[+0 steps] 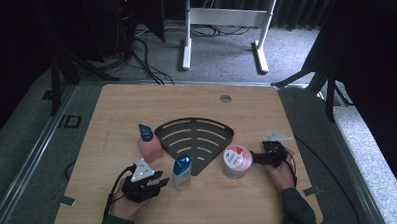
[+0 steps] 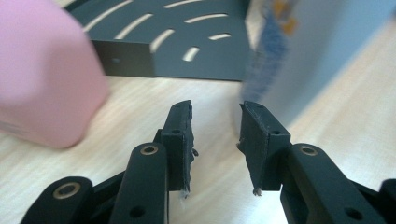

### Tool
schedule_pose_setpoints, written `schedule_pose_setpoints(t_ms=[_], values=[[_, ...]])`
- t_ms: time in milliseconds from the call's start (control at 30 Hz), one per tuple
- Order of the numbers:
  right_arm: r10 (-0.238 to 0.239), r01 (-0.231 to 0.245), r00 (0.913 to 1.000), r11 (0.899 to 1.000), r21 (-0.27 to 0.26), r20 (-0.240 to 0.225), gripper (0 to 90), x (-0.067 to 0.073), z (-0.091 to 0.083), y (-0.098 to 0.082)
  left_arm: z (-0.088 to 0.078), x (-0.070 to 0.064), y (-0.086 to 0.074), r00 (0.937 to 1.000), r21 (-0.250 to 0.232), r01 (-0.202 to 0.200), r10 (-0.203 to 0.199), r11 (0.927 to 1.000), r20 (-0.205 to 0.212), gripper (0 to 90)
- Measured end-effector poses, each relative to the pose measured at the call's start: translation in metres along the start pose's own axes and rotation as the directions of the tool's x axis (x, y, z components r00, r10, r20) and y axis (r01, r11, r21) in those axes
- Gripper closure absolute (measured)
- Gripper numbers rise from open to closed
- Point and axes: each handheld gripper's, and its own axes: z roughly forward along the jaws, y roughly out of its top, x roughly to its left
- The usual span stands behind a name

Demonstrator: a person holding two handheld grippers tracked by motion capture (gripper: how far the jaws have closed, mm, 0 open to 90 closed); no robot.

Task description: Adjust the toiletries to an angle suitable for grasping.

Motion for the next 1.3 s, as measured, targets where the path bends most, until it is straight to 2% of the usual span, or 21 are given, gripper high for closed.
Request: schedule_pose_setpoints(t_ms=[167,400,567,633,767,800,900,1000,1100,1300], values=[[0.000,0.000,1.0000,1.000,0.000,0.000,20.1,0.000,0.000,0.000,0.004,-0.008,-0.003,0.9994,0.019,-0.020,0.020,0.9996,0.030,61.0],[0.000,0.000,1.0000,1.000,0.000,0.000,20.1,0.000,0.000,0.000,0.009,-0.016,-0.003,0.9975,0.020,-0.037,0.035,0.9991,0.061,56.9],[0.000,0.000,1.0000,1.000,0.000,0.000,20.1,0.000,0.000,0.000,0.018,-0.021,0.000,0.9977,0.024,-0.038,0.037,0.9990,0.056,48.7],[0.000,0.000,1.0000,1.000,0.000,0.000,20.1,0.000,0.000,0.000,0.022,-0.024,0.002,0.9987,0.015,-0.044,0.044,0.9989,0.027,43.0],[0.000,0.000,1.0000,1.000,0.000,0.000,20.1,0.000,0.000,0.000,0.029,-0.025,0.007,0.9992,-0.005,-0.029,0.029,0.9996,0.026,40.6],[0.000,0.000,1.0000,1.000,0.000,0.000,20.1,0.000,0.000,0.000,0.034,-0.026,0.010,0.9991,-0.009,-0.025,0.025,0.9997,0.034,40.6],[0.001,-0.001,1.0000,1.000,0.000,0.000,20.1,0.000,0.000,0.000,0.040,-0.029,0.012,0.9991,-0.012,-0.037,0.037,0.9992,0.019,40.5],[0.000,0.000,1.0000,1.000,0.000,0.000,20.1,0.000,0.000,0.000,0.045,-0.030,0.013,0.9995,-0.022,-0.028,0.029,0.9994,0.014,40.9],[0.000,0.000,1.0000,1.000,0.000,0.000,20.1,0.000,0.000,0.000,0.045,-0.030,0.014,0.9995,-0.033,-0.027,0.027,0.9991,0.017,51.9],[0.000,0.000,1.0000,1.000,0.000,0.000,20.1,0.000,0.000,0.000,0.044,-0.033,0.016,0.9972,-0.026,-0.072,0.071,0.9971,-0.023,55.1]])
